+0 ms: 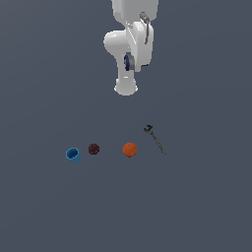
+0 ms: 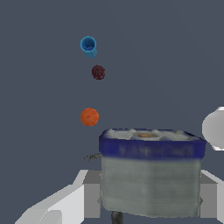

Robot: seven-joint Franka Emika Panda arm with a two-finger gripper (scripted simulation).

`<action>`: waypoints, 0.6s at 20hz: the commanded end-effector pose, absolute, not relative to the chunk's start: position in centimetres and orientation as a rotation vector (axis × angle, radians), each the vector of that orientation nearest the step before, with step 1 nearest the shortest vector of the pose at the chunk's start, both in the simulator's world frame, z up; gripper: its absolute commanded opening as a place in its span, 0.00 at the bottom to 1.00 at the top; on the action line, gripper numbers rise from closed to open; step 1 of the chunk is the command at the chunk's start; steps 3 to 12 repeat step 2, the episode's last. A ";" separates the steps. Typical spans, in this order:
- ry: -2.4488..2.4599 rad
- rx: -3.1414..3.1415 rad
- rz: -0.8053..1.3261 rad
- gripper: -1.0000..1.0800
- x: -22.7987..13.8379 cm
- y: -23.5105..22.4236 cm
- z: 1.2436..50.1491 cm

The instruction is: Pick up a designated object from a clutter of objects.

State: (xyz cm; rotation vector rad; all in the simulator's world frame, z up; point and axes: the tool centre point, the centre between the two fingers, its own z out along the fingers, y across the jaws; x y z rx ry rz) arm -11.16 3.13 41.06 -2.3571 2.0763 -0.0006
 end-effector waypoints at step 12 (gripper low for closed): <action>2.076 -2.358 0.000 0.00 -11.2 3.1 41.5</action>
